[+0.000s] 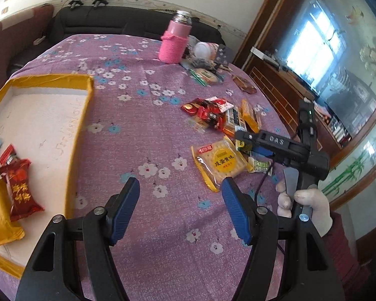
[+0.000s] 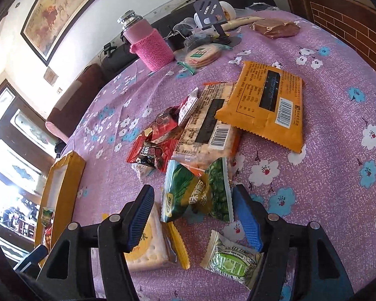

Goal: Organize snacks
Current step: 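Grasp the green pea bag with the right tool, then grasp the yellow-labelled cracker pack with the left tool while the right tool holds the pea bag, then carry the pea bag and cracker pack over the tray and open both tools, then move both open tools back to the snack pile, then grasp the red candy with a black label with the right tool, then grasp the green-and-white wrapped candy with the left tool while the right tool holds its candy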

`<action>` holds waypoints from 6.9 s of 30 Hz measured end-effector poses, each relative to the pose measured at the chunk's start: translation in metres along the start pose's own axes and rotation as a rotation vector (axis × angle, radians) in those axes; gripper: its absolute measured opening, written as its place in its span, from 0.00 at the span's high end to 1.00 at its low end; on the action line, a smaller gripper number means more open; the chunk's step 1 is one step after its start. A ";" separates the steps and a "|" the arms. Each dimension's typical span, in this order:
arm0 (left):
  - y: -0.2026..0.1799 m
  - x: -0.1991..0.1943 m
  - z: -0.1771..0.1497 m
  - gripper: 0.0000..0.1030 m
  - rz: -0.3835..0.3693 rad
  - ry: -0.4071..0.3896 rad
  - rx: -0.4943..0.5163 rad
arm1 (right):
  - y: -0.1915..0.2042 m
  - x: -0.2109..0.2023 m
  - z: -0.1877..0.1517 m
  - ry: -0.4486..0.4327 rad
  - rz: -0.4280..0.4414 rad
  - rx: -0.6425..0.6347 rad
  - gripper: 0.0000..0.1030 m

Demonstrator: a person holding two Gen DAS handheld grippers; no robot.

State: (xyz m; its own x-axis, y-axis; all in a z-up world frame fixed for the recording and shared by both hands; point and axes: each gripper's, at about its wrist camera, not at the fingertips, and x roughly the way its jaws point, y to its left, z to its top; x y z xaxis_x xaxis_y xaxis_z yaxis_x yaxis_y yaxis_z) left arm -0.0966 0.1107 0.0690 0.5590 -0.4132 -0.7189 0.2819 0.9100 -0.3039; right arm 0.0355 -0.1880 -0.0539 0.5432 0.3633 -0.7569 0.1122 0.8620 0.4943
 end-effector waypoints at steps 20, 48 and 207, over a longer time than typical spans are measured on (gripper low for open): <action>-0.088 0.127 0.033 0.22 -0.018 0.183 0.542 | -0.008 -0.010 0.007 -0.084 0.019 -0.037 0.56; 0.025 -0.014 0.027 0.34 0.072 -0.084 -0.010 | 0.008 -0.016 -0.001 -0.136 0.055 -0.086 0.56; 0.027 0.033 -0.003 0.81 0.027 0.020 -0.108 | 0.028 0.000 -0.012 -0.046 0.099 -0.151 0.75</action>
State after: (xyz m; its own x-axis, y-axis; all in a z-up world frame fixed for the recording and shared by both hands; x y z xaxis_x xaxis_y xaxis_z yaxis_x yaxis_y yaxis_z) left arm -0.0735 0.1217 0.0353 0.5493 -0.3890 -0.7396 0.1807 0.9194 -0.3493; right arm 0.0284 -0.1595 -0.0448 0.5829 0.4356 -0.6860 -0.0681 0.8674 0.4929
